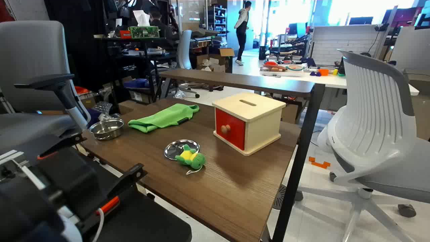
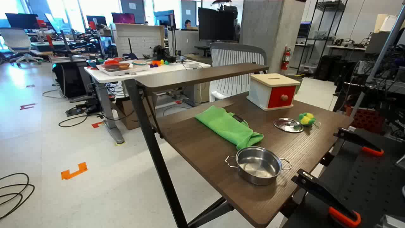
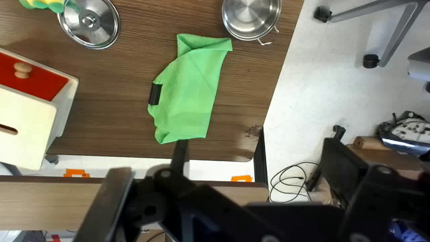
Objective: Open the drawer on the table
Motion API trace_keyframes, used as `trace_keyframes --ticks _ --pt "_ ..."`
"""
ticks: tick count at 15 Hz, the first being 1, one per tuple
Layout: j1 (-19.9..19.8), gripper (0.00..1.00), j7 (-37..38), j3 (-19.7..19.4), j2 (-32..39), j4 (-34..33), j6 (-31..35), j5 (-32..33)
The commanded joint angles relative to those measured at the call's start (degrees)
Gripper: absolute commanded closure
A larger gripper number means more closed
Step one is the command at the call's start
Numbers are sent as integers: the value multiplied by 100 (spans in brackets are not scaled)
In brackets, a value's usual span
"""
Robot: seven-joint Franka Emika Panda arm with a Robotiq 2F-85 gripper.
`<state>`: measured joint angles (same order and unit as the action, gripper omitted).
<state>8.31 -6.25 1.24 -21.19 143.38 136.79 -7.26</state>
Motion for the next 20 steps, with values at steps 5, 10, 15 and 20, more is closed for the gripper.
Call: trace_keyframes --ticks 5,10,15,20 --pt "-40 0 -10 40 -1 -13 -17 -17" --pt "-40 0 -10 40 -1 -13 -17 -17" --pt "-243 0 96 -41 392 -171 -24 50" --pt "-594 0 137 -217 1054 -505 -49 67"
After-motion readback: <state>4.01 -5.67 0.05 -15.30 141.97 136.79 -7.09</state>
